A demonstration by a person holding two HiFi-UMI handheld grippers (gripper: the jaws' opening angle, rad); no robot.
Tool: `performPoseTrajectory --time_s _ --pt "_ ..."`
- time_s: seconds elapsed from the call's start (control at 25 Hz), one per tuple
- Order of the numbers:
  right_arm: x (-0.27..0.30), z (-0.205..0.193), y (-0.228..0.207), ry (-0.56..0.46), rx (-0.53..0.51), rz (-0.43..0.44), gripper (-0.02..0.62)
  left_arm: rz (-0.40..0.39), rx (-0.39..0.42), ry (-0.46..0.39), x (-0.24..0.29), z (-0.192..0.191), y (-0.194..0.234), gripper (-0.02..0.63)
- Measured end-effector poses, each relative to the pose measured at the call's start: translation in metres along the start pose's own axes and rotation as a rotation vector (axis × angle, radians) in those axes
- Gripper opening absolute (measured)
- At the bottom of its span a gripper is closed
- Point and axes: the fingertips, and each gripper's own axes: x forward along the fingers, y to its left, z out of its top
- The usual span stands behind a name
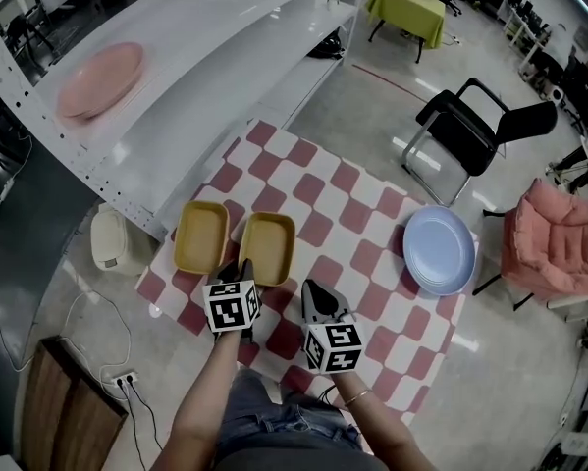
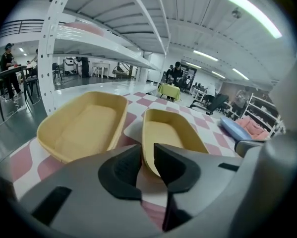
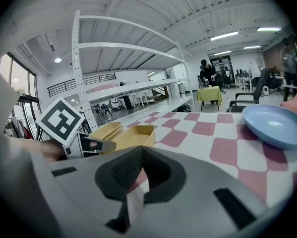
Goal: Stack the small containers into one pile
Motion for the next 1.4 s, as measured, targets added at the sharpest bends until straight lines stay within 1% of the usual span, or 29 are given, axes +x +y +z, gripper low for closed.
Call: performPoseTrajectory --time_s 0.24,0.4,0.52,0.76,0.92,1.16,1.4 --pt "0.000 -0.001 -0.003 0.002 -0.002 -0.005 0.010 0.018 -0.029 0.000 0.004 -0.001 0.003 0.060" --pt "-0.002 0.000 -0.003 -0.001 -0.004 -0.009 0.011 0.027 -0.027 0.002 0.004 0.000 0.002 0.040" --pt "-0.004 0.003 -0.002 -0.009 -0.007 -0.011 0.011 0.025 -0.039 -0.004 0.001 0.000 0.000 0.037" --pt "-0.011 0.008 0.003 -0.031 -0.012 -0.006 0.011 -0.005 -0.093 -0.057 -0.023 0.010 -0.005 0.032" --pt "-0.011 0.014 0.015 -0.041 -0.021 0.014 0.011 -0.031 -0.119 -0.124 -0.048 0.032 -0.003 0.031" --pt "0.000 0.025 0.050 -0.057 -0.046 0.061 0.011 -0.004 -0.137 -0.210 -0.082 0.062 0.031 0.031" --pt "0.017 0.030 0.090 -0.059 -0.070 0.102 0.010 0.032 -0.154 -0.231 -0.099 0.068 0.075 0.031"
